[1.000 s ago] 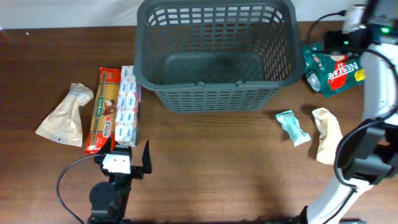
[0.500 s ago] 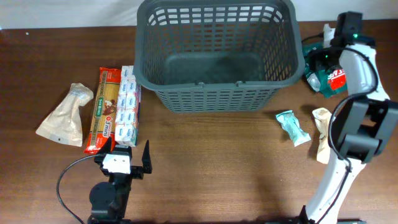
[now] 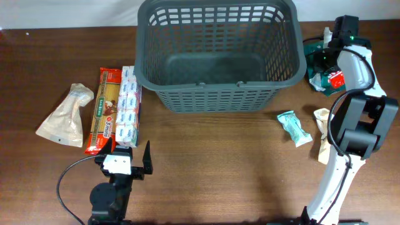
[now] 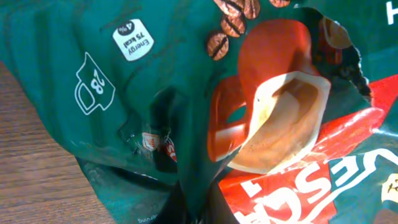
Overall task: Pack container
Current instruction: 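Grasp the green Nescafe pouch with the right gripper and lift, then carry the Nescafe pouch over the basket and release it inside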
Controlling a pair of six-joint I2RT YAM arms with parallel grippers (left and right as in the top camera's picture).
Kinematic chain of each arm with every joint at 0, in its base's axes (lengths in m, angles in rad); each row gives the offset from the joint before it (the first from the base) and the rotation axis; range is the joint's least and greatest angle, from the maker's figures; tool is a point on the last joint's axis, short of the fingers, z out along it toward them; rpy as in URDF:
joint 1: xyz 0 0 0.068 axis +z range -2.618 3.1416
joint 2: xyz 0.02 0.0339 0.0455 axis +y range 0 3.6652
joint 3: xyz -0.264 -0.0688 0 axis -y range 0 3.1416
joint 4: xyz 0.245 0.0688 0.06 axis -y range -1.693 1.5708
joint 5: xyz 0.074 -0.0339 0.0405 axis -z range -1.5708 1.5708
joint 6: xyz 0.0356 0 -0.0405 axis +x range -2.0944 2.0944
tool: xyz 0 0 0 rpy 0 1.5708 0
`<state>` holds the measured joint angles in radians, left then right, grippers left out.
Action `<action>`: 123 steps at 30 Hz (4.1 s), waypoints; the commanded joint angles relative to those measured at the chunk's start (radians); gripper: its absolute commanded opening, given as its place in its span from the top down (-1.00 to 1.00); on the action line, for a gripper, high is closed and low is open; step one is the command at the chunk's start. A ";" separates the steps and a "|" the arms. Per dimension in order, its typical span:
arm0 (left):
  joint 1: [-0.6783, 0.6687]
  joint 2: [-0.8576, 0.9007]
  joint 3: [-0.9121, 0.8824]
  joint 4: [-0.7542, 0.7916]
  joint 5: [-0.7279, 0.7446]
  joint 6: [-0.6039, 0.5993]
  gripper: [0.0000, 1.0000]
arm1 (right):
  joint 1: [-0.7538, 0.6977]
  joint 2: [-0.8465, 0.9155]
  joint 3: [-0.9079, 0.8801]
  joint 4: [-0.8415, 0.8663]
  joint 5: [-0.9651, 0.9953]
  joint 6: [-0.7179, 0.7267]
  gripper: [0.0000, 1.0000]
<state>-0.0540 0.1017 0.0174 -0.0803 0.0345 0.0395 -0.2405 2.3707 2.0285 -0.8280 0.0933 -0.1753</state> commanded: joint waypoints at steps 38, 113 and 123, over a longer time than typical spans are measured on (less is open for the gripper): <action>0.005 -0.006 -0.006 0.001 0.006 -0.010 -0.99 | -0.020 -0.089 0.151 -0.251 -0.120 -0.085 -0.40; 0.005 -0.006 -0.006 0.001 0.006 -0.010 -0.98 | 0.604 -0.399 0.718 -0.492 0.095 -0.056 0.92; 0.005 -0.006 -0.006 0.001 0.006 -0.010 -0.99 | 0.646 -0.334 0.488 -0.452 0.095 -0.048 0.93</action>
<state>-0.0540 0.1017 0.0174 -0.0803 0.0345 0.0395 0.4137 2.0300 2.6087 -1.3529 0.1608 -0.2356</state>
